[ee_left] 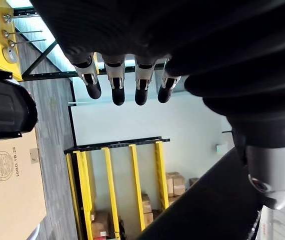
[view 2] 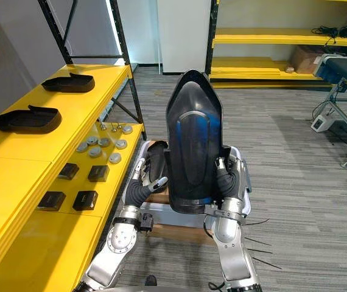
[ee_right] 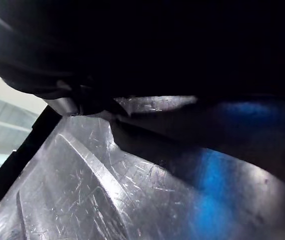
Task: Walk over and take plastic housings, then place them on the shelf
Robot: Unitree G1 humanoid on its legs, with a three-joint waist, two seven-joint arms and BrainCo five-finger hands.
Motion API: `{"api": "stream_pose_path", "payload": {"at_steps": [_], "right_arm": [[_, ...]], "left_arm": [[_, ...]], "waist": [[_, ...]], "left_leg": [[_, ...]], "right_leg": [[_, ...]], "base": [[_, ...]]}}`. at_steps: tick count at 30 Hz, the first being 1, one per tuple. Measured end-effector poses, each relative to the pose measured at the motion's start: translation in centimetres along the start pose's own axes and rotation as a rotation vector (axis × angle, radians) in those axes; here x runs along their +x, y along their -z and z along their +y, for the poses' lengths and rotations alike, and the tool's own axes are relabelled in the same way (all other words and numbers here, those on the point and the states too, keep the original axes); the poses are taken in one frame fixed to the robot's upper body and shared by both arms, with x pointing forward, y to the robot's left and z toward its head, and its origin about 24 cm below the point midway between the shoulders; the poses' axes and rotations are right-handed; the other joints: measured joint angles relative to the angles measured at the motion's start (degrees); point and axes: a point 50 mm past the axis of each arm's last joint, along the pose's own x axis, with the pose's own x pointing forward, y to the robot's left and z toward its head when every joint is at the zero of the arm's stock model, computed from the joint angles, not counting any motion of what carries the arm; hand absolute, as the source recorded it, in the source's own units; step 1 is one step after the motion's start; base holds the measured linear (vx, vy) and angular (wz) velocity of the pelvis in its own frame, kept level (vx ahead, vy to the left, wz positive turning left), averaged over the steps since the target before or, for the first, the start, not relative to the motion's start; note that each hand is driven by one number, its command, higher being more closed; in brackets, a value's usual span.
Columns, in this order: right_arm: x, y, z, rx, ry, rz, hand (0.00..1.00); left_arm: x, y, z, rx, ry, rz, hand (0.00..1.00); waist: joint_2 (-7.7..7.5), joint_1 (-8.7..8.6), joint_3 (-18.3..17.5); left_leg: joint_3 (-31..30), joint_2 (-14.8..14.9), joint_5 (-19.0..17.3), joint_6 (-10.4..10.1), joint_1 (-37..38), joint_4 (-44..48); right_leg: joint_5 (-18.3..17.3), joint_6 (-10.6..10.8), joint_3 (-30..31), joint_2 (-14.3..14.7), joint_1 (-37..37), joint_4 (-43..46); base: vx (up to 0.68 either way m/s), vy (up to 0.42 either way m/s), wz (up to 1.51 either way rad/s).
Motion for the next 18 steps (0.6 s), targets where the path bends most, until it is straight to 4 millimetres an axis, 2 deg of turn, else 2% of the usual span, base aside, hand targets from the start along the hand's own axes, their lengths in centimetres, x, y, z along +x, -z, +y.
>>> {"api": "stream_pose_path", "payload": {"at_steps": [3,6,18], "right_arm": [[-0.4,-0.4,1.1,0.039,-0.053,-0.001,1.0],[-0.8,0.5,1.7,0.035,-0.094,0.042,1.0],[-2.1,2.6,2.2,-0.028,-0.17,0.112,1.0]], "left_arm": [[-0.3,0.3,-0.9,0.005,0.044,0.014,0.0],[-0.3,0.3,-0.9,0.005,0.046,0.014,0.0],[-0.3,0.4,-0.7,0.01,0.043,0.016,0.0]], "waist": [[-0.01,-0.15,0.0],[-0.07,-0.05,0.0],[-0.68,0.46,-0.9]], "left_leg": [[0.2,0.1,-0.1,-0.1,0.0,0.0],[0.5,0.1,-0.2,-0.3,0.5,0.0],[0.5,0.0,-0.3,-0.4,0.4,0.0]], "right_leg": [[0.2,-0.1,0.2,0.0,0.2,-0.5],[0.2,0.0,0.2,0.1,0.6,-0.5],[0.2,-0.1,0.2,0.4,0.7,-0.7]], "base": [[0.0,0.0,-0.03],[0.0,0.0,0.0],[0.0,0.0,0.0]]}}
